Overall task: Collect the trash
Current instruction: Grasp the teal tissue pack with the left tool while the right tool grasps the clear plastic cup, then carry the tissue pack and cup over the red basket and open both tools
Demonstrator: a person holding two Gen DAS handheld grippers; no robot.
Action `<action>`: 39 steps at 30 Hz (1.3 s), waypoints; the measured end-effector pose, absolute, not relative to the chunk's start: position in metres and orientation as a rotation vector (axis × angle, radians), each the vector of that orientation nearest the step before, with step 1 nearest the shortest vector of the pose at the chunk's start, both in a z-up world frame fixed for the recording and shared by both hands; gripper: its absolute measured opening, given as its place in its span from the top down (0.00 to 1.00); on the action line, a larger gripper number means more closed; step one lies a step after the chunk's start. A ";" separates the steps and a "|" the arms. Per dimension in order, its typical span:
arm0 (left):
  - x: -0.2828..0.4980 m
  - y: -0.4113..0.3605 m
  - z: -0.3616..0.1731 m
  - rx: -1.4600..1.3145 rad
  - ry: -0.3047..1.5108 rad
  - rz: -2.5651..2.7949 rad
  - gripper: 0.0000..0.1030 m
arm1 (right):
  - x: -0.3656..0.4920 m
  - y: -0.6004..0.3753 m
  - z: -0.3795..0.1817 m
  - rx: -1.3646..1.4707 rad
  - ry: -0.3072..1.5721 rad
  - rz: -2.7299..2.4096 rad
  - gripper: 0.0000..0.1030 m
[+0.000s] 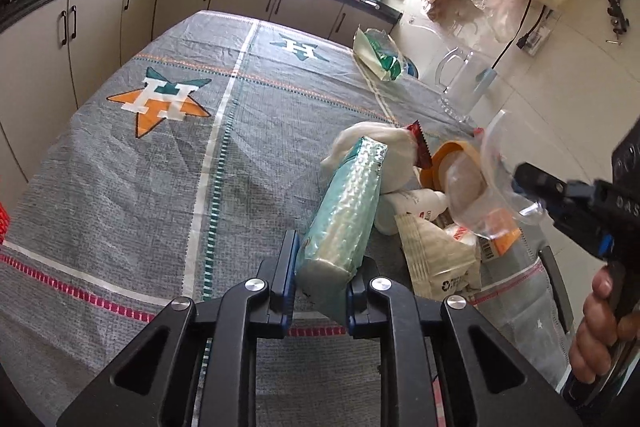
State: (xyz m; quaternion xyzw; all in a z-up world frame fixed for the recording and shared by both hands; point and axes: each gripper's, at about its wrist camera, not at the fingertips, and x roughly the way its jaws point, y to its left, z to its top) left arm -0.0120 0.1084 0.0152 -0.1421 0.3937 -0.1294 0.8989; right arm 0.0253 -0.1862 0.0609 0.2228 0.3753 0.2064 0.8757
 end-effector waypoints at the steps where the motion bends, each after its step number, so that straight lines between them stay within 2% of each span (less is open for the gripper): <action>1: -0.014 0.109 0.016 -0.294 0.806 -0.268 0.83 | 0.021 -0.189 0.062 0.473 0.771 0.431 0.91; 8: -0.024 0.114 0.026 -0.298 0.725 -0.248 0.83 | -0.003 -0.193 0.073 0.508 0.688 0.504 0.91; 24: -0.042 0.110 0.044 -0.218 0.664 -0.175 0.83 | -0.020 -0.174 0.073 0.467 0.698 0.553 0.91; 39: -0.068 0.141 0.059 -0.254 0.624 -0.128 0.83 | -0.022 -0.156 0.072 0.439 0.720 0.580 0.91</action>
